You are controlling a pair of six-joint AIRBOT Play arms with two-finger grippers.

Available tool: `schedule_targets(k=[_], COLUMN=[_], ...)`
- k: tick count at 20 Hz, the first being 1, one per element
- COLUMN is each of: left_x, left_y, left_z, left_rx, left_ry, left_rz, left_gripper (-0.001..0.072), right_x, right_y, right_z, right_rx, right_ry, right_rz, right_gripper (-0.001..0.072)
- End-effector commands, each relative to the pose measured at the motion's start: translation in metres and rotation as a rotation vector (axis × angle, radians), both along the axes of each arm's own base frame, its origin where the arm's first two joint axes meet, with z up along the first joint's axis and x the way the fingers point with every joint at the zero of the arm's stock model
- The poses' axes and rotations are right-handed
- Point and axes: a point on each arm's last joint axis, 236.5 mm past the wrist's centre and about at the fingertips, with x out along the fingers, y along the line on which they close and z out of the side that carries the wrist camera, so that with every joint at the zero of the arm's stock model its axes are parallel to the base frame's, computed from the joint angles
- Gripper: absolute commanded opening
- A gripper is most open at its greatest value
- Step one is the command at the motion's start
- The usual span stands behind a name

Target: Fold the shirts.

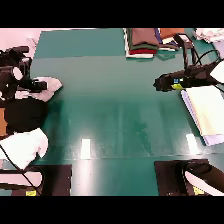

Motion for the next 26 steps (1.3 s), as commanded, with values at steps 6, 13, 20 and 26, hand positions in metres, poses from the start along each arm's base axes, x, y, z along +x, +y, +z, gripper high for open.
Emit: schedule_targets(k=[6, 13, 20, 26], left_x=[-0.016, -0.106, -0.182, -0.095], left_y=[-0.056, -0.238, -0.472, -0.389], left_z=[0.327, 0.377, 0.272, 0.24], left_rx=[0.138, 0.004, -0.249, -0.204], left_ry=[-0.667, -0.729, -0.503, -0.39], left_rz=[-0.204, -0.669, -1.21, -0.915], left_gripper=[0.0018, 0.0018, 0.0301, 0.0552], right_x=[0.02, 0.012, 0.0, -0.002], right_y=[-0.003, -0.025, -0.03, -0.03], right_z=[0.133, 0.236, 0.257, 0.251], right_rx=[0.043, 0.028, 0.023, 0.013], right_ry=[-0.311, -0.565, -0.597, -0.573], right_rz=[-0.013, -0.06, -0.063, -0.058], right_gripper=[0.0012, 0.0012, 0.0012, 0.0012])
